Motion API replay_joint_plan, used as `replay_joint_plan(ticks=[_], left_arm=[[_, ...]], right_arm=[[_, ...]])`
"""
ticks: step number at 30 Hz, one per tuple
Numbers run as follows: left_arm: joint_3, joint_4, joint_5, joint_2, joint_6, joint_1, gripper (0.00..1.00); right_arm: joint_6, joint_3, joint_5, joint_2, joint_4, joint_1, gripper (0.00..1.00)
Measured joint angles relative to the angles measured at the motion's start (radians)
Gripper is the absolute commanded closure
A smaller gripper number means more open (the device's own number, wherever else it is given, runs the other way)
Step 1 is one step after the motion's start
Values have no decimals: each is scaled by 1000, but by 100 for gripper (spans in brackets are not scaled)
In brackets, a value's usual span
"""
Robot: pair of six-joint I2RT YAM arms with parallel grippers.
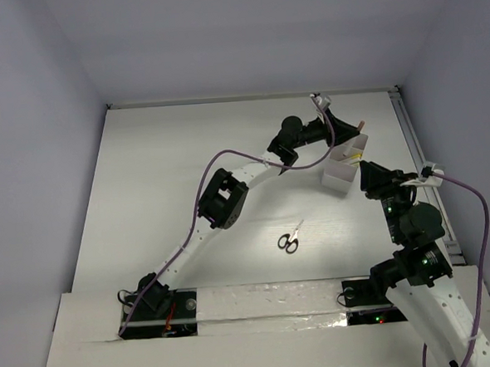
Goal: Sort the stationery into containers
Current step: Place the pen in the storage box, then pick up the scissors from the center of the board.
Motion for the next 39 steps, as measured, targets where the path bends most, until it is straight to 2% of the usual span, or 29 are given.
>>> replay_joint_plan(ticks=[4, 7, 10, 11, 16, 21, 25, 30, 39], left_arm=[[-22, 10, 0, 6, 0, 2, 95], [-53, 27, 0, 6, 4, 2, 76], [-95, 37, -3, 6, 12, 2, 62], [-107, 54, -3, 5, 13, 2, 51], [-204, 110, -11, -49, 21, 8, 31], [-338, 121, -18, -137, 39, 15, 1], [-450, 109, -38, -240, 77, 22, 1], [-658, 80, -97, -484, 140, 36, 1], [-1191, 104, -348, -1032, 210, 67, 1]], right_arm=[[0, 0, -2, 0, 7, 0, 63], [0, 0, -4, 1, 12, 0, 63], [0, 0, -5, 5, 13, 0, 63], [0, 0, -5, 8, 14, 0, 63], [0, -2, -5, 26, 15, 0, 63], [-2, -2, -13, 47, 21, 0, 63], [-4, -2, -32, 91, 21, 0, 63], [-19, 2, -94, 171, 19, 0, 63], [-46, 110, -369, 435, 7, 0, 61]])
